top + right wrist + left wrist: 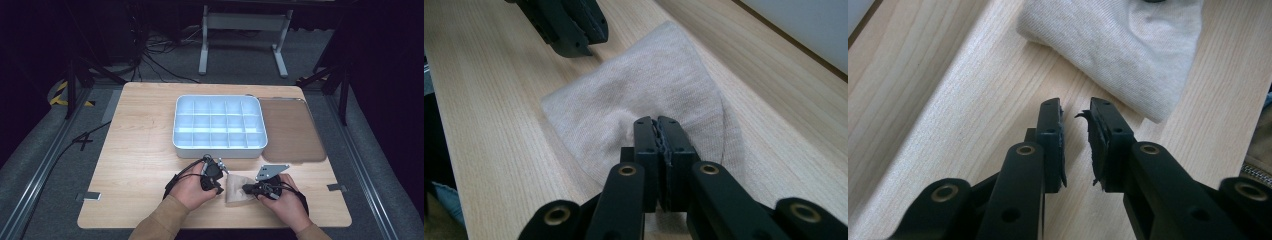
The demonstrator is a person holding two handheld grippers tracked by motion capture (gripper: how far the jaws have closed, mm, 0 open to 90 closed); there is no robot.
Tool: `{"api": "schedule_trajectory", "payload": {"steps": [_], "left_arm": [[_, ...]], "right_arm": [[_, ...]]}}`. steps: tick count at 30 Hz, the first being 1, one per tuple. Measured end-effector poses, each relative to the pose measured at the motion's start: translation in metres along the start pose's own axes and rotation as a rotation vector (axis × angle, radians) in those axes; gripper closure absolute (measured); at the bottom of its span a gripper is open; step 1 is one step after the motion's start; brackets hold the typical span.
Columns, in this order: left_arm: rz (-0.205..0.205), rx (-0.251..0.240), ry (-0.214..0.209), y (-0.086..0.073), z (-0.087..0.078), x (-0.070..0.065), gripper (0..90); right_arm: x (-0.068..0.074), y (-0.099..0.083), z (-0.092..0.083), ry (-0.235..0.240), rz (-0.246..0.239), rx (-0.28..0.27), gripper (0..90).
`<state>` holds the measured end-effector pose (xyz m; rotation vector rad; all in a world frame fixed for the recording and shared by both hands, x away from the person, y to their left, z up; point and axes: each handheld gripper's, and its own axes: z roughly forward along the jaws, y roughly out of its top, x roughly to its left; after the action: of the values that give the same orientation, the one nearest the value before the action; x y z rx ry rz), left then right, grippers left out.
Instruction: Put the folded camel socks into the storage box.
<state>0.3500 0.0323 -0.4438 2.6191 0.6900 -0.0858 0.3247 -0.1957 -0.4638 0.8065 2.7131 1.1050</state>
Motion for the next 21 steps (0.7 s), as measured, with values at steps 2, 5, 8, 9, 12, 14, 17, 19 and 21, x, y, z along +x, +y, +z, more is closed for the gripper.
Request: {"api": "schedule_trajectory", "payload": {"steps": [2, 5, 8, 9, 12, 14, 17, 19, 21], "left_arm": [[0.004, 0.001, 0.002, 0.0, 0.0, 0.0, 77.4], [0.017, 0.005, 0.006, 0.001, 0.002, -0.002, 78.4], [0.034, 0.007, 0.002, 0.003, 0.005, -0.003, 77.8], [0.036, 0.01, 0.002, 0.003, 0.006, -0.004, 78.0], [0.046, 0.02, 0.004, 0.004, 0.008, -0.005, 79.6], [0.044, 0.016, 0.003, 0.005, 0.009, -0.005, 79.8], [0.051, 0.015, 0.007, 0.007, 0.009, -0.005, 79.8], [0.065, 0.017, 0.008, 0.008, 0.009, -0.006, 79.9], [0.069, 0.011, 0.014, 0.009, 0.01, -0.007, 79.9]], "right_arm": [[0.0, 0.0, 0.0, 0.0, 0.0, -0.001, 87.8], [0.0, 0.0, 0.0, 0.0, 0.001, 0.001, 87.9], [0.0, 0.0, 0.0, -0.001, 0.0, 0.0, 87.9], [0.0, -0.001, 0.0, -0.001, 0.002, -0.004, 87.9], [0.0, -0.001, 0.0, -0.002, 0.005, -0.004, 88.0], [0.0, -0.001, 0.0, -0.003, 0.004, -0.007, 87.9], [0.0, -0.002, 0.0, -0.002, 0.003, -0.012, 87.9], [0.0, -0.002, 0.0, -0.004, 0.003, -0.013, 87.9], [0.0, -0.002, 0.0, -0.004, 0.002, -0.015, 87.9]]}}
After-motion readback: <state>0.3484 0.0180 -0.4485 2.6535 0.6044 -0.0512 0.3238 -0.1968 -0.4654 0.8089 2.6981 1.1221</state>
